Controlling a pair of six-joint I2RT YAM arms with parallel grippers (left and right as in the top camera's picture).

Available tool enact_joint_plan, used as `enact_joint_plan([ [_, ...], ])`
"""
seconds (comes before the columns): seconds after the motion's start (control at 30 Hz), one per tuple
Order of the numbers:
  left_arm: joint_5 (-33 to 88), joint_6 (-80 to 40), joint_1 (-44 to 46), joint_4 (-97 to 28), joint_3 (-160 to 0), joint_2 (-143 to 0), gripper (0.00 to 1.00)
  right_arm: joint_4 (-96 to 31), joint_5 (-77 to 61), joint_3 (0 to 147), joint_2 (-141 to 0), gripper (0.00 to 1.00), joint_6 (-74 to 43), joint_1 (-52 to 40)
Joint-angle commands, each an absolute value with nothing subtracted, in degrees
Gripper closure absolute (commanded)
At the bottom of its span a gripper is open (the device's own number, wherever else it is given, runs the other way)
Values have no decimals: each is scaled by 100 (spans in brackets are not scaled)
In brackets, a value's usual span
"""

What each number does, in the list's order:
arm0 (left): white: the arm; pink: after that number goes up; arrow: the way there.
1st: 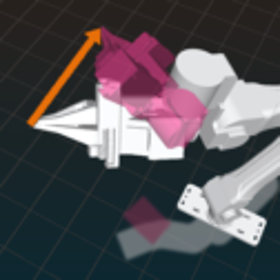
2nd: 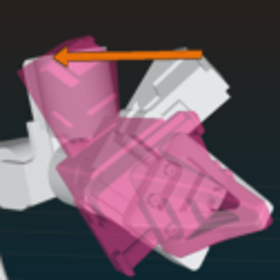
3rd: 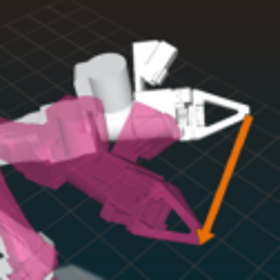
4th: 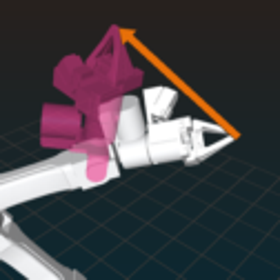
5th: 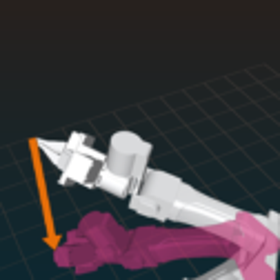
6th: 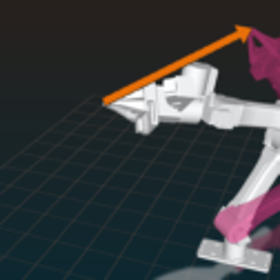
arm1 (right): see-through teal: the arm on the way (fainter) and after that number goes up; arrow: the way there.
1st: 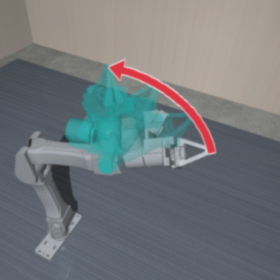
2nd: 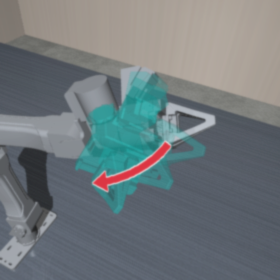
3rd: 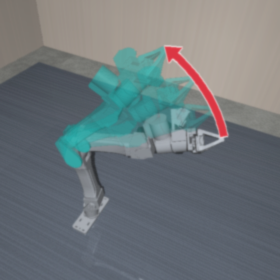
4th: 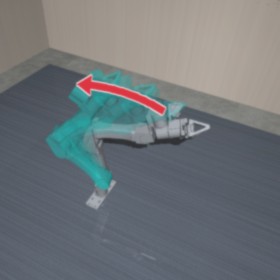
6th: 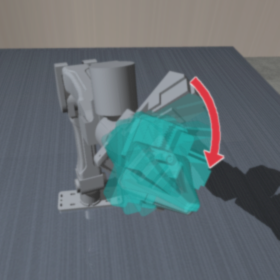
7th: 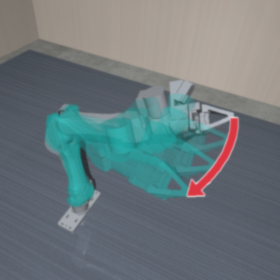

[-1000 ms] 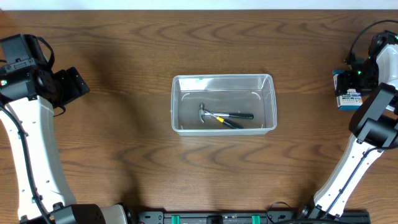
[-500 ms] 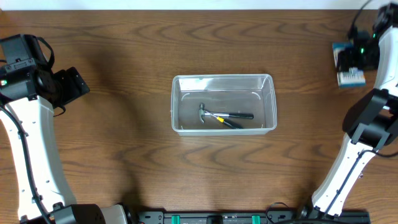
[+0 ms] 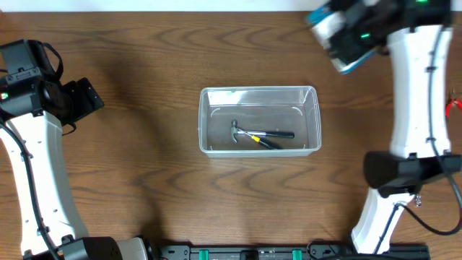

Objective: Pack container
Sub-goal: 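Lift the box and carry it left over the container, then lower the box into the container's right side and open the gripper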

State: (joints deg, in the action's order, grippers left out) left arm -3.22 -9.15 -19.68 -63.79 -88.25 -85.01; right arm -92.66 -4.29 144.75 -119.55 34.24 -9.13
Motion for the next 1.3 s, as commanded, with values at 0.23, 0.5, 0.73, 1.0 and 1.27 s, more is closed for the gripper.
enact_joint_plan([
  [0.23, -370, -882, -1981, -6381, -8917, -8455, 2, -9690, -499, 13959, -11907, 24, 4744, -2523],
  [0.5, -370, -882, -1981, -6381, -8917, -8455, 2, -9275, -497, 12534, -11907, 24, 5175, -2978],
  [0.73, -370, -882, -1981, -6381, -8917, -8455, 2, -8750, -497, 11542, -11907, 22, 5238, -3020],
  [1.0, -373, -882, -1981, -6381, -8917, -8455, 2, -8162, -495, 10761, -11915, 18, 5238, -3017],
  [1.27, -370, -882, -1981, -6381, -8917, -8455, 2, -7406, -493, 10016, -11917, 16, 5236, -3017],
])
